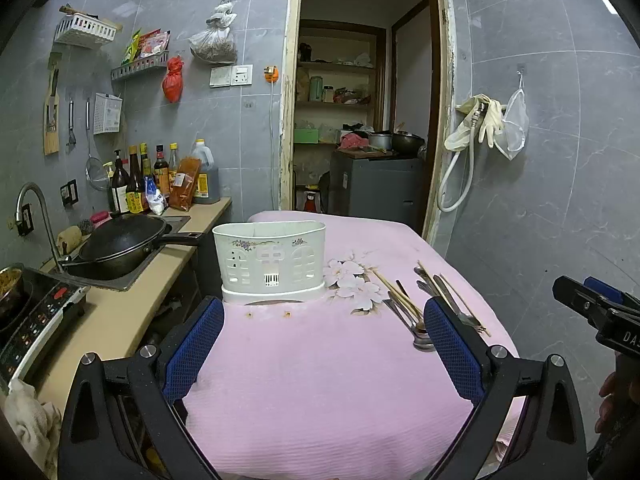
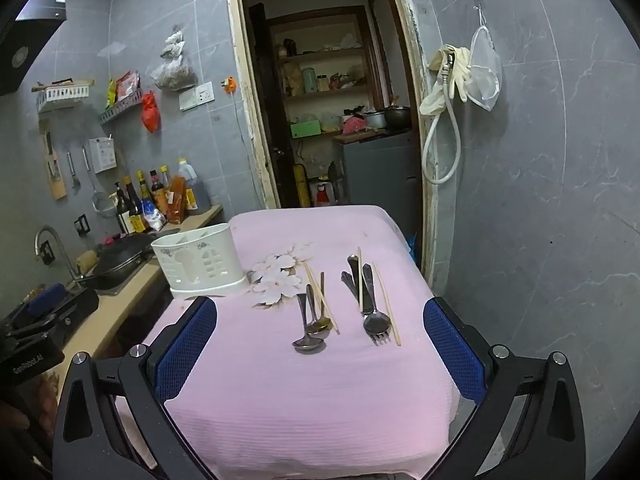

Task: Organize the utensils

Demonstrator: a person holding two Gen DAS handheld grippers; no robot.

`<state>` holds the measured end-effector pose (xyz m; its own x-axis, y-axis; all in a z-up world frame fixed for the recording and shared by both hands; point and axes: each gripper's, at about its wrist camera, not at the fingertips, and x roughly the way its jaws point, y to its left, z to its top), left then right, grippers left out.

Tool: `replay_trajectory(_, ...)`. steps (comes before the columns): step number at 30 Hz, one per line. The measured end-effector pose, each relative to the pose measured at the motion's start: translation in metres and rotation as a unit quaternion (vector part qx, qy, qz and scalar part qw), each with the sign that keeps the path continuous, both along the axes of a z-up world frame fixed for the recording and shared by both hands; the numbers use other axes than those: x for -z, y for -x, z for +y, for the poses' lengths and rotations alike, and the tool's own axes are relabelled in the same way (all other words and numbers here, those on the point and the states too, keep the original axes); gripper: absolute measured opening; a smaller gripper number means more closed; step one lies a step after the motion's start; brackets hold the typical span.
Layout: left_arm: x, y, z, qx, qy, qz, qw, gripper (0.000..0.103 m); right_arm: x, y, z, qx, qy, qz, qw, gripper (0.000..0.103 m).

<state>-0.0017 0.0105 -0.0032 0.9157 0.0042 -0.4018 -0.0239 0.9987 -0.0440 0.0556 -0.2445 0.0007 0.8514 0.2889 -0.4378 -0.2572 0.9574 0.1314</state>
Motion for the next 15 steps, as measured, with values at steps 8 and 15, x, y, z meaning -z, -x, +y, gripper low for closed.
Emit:
replay_trajectory(8, 0.0051, -0.0028, 0.0034, -0.002, 0.003, 0.001, 1.0, 0.098, 0.0029, -0.0046, 0.0027, -0.001, -0.004, 0.005, 1.0, 0.103)
replay_trajectory(15, 0.0081, -0.009, 0.0016, 0.0, 0.003, 0.005, 1.0, 0.098, 0.0031, -0.006, 0.0012, -0.001, -0.004, 0.006, 1.0, 0.103)
